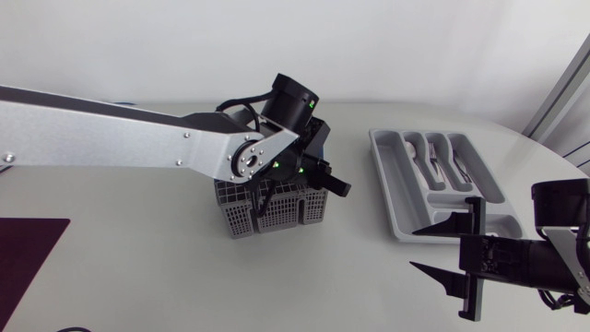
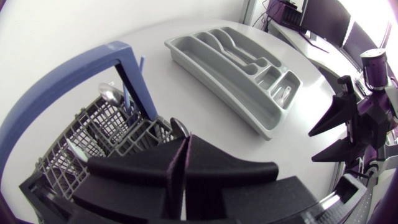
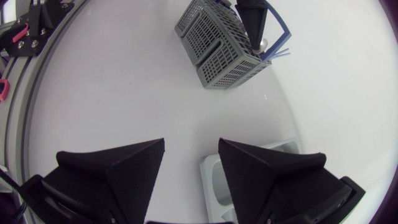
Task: Unload the cutlery basket into the drawer organizer.
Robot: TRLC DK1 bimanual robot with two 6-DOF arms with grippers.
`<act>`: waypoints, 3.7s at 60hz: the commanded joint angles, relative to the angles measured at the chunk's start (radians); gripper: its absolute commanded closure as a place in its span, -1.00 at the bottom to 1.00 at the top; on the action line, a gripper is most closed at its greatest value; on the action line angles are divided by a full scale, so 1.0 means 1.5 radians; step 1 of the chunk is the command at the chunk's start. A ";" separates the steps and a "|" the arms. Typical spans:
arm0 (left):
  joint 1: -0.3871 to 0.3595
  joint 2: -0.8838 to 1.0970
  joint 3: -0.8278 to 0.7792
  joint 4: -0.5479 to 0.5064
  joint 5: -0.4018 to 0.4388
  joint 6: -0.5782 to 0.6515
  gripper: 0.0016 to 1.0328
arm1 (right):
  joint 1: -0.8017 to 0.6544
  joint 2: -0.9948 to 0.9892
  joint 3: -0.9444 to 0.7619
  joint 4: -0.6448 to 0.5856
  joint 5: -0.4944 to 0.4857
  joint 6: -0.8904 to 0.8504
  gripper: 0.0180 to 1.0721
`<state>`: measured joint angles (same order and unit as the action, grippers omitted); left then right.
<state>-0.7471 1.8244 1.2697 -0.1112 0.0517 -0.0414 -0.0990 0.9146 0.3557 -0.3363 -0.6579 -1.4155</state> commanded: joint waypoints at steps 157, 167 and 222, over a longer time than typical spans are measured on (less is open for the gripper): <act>0.003 -0.184 -0.014 -0.409 0.569 0.604 0.86 | 0.281 0.080 0.238 -0.231 -0.137 0.217 -0.11; 0.003 -0.177 -0.008 -0.410 0.577 0.608 0.86 | 0.311 0.067 0.240 -0.239 -0.138 0.222 0.15; -0.004 -0.172 -0.015 -0.422 0.607 0.618 0.87 | 0.353 0.089 0.252 -0.237 -0.139 0.249 0.86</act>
<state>-0.7494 1.5475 1.2263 -0.7399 0.9428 0.8616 0.4145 1.0290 0.7258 -0.6777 -0.8600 -1.0576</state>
